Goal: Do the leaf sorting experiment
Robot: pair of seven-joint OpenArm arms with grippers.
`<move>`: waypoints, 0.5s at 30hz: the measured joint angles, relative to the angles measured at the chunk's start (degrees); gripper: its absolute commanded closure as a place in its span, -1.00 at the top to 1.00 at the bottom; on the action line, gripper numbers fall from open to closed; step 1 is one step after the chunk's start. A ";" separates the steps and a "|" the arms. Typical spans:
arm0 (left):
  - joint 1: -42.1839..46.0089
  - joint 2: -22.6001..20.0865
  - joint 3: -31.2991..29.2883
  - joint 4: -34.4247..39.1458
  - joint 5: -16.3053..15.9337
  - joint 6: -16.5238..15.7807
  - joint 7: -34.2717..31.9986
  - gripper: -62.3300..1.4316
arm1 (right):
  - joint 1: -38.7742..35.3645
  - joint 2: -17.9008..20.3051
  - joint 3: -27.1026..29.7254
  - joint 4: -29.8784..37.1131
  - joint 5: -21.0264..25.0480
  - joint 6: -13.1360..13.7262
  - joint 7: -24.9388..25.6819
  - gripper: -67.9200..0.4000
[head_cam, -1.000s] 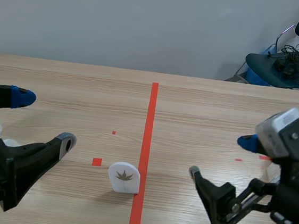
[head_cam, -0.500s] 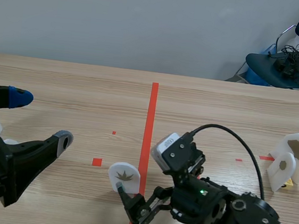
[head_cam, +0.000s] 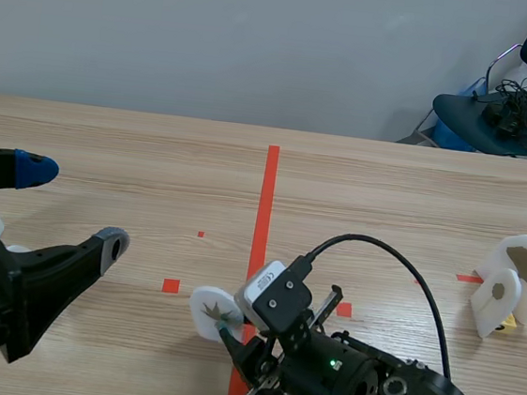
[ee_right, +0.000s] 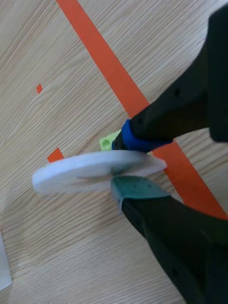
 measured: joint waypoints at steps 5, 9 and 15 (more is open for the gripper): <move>0.00 -0.02 0.00 0.00 0.00 0.00 0.00 1.00 | 0.02 0.17 0.11 0.48 0.00 0.04 3.41 -0.80; 0.00 -0.02 0.00 0.00 0.00 0.00 -0.04 1.00 | -2.19 2.19 1.73 7.17 0.00 0.20 4.26 -0.80; 0.00 -0.02 0.00 0.00 -0.04 0.00 -0.15 1.00 | -13.66 6.25 14.49 28.52 3.02 0.00 0.57 -0.80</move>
